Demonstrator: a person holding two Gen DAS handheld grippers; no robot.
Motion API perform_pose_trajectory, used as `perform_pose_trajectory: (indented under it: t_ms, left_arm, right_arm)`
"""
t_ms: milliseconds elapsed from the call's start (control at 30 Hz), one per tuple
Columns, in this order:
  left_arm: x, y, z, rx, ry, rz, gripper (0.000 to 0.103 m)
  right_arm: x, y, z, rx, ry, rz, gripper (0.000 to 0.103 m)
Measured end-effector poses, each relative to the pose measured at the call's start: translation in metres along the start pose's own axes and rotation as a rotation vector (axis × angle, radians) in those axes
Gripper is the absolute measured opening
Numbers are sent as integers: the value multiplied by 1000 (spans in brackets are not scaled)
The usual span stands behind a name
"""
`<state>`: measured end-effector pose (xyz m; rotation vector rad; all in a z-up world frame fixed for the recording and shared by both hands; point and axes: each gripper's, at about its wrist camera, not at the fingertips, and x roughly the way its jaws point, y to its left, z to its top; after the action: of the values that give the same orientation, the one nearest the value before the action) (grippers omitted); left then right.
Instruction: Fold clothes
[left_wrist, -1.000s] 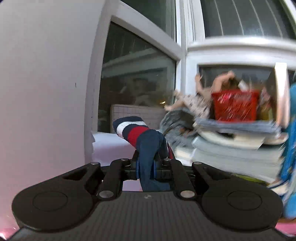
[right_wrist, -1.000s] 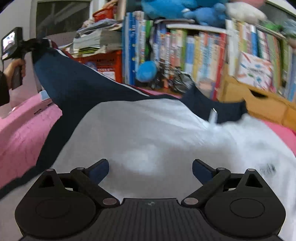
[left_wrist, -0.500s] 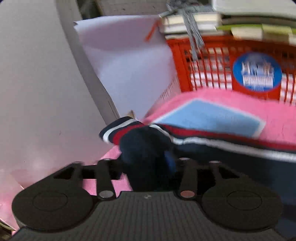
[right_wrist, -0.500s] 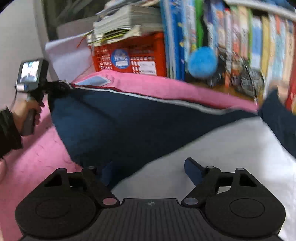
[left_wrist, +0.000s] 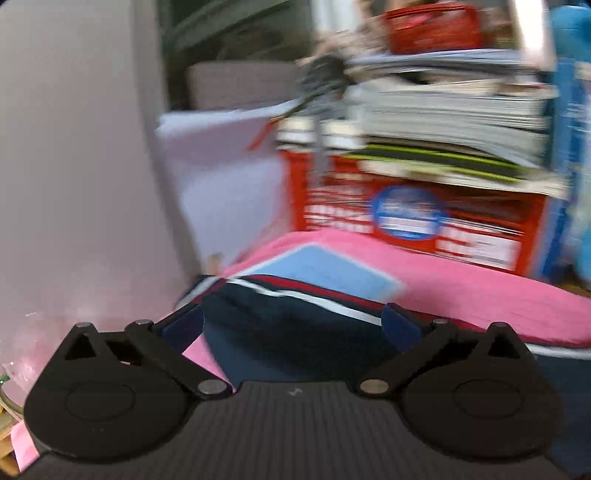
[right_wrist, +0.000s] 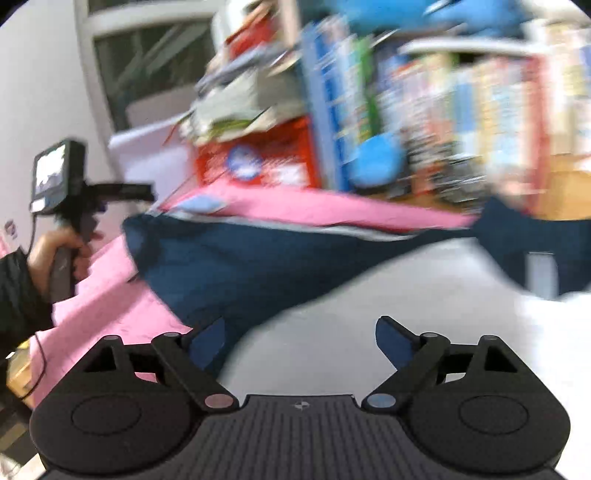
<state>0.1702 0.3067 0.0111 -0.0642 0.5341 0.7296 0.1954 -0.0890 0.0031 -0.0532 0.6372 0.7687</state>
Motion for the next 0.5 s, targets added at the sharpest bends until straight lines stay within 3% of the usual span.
perform_pose_trajectory:
  t_ms: [100, 200, 333, 367, 433, 500]
  left_arm:
    - [-32, -27, -13, 55, -11, -158, 103]
    - [-69, -63, -34, 158, -19, -335, 103]
    - [-121, -111, -78, 344, -13, -531, 103]
    - [-133, -121, -90, 389, -5, -573, 103]
    - [-149, -130, -111, 455, 20, -633, 103]
    - [-161, -130, -129, 490, 53, -670, 103]
  right_arm:
    - [-50, -43, -25, 10, -43, -180, 90]
    - [-78, -94, -47, 89, -18, -348, 90]
    - [-98, -163, -73, 288, 60, -615, 76]
    - [-111, -168, -77, 342, 31, -590, 77]
    - [-144, -162, -88, 384, -93, -462, 89]
    - [-171, -146, -98, 370, -155, -403, 91]
